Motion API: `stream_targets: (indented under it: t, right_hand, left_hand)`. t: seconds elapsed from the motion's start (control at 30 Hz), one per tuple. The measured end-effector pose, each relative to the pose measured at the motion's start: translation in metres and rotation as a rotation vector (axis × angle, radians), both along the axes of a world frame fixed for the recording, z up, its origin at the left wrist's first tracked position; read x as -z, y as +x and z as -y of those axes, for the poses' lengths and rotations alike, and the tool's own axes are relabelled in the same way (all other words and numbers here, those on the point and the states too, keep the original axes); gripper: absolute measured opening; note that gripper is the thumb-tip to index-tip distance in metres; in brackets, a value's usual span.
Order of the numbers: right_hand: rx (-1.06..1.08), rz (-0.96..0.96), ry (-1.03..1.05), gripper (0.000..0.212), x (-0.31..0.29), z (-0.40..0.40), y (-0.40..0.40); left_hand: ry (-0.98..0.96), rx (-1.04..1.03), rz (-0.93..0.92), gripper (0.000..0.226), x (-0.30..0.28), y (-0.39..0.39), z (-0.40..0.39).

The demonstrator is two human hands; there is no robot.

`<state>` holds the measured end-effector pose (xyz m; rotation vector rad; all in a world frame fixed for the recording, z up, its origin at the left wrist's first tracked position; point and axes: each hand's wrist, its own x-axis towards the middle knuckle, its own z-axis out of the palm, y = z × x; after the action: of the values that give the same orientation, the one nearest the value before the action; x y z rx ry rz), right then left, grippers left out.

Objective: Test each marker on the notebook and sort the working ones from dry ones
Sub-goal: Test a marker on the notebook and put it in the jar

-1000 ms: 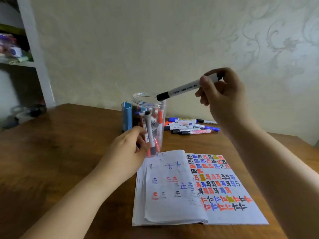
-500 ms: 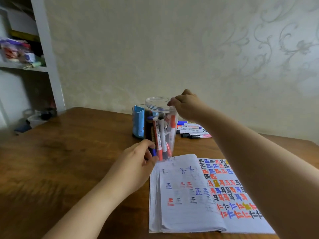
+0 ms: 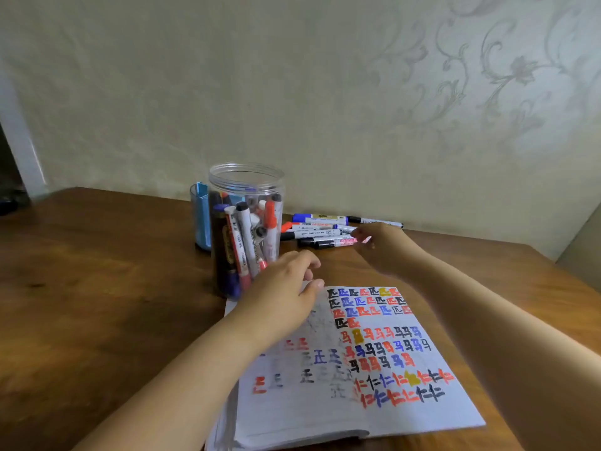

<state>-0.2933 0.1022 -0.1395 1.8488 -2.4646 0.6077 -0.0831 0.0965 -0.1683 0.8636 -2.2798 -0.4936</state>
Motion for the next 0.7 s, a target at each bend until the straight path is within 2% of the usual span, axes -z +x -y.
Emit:
stream_targets:
  t: [0.1, 0.23, 0.37, 0.53, 0.6, 0.7]
  right_hand:
    - [-0.03, -0.093, 0.069, 0.04, 0.016, 0.015, -0.008]
    - [-0.15, -0.195, 0.054, 0.045, 0.024, 0.054, 0.002]
    - [-0.234, -0.346, 0.052, 0.044, 0.034, 0.1, 0.022]
    - [-0.21, -0.506, 0.01, 0.033, 0.047, 0.123, 0.029]
    - [-0.225, -0.493, -0.06, 0.03, 0.05, 0.119, 0.027]
    - [-0.222, -0.324, -0.168, 0.027, 0.037, 0.095, 0.026]
  left_hand:
    - [-0.054, -0.017, -0.037, 0.027, 0.011, -0.014, 0.004]
    - [-0.139, -0.008, -0.037, 0.03, 0.023, -0.015, 0.007]
    - [-0.156, 0.004, -0.065, 0.025, 0.026, -0.012, 0.007]
    - [-0.202, 0.007, -0.093, 0.027, 0.029, -0.011, 0.007]
    - [-0.199, 0.009, -0.094, 0.027, 0.029, -0.01, 0.007]
    - [-0.197, -0.006, -0.116, 0.023, 0.027, -0.008, 0.007]
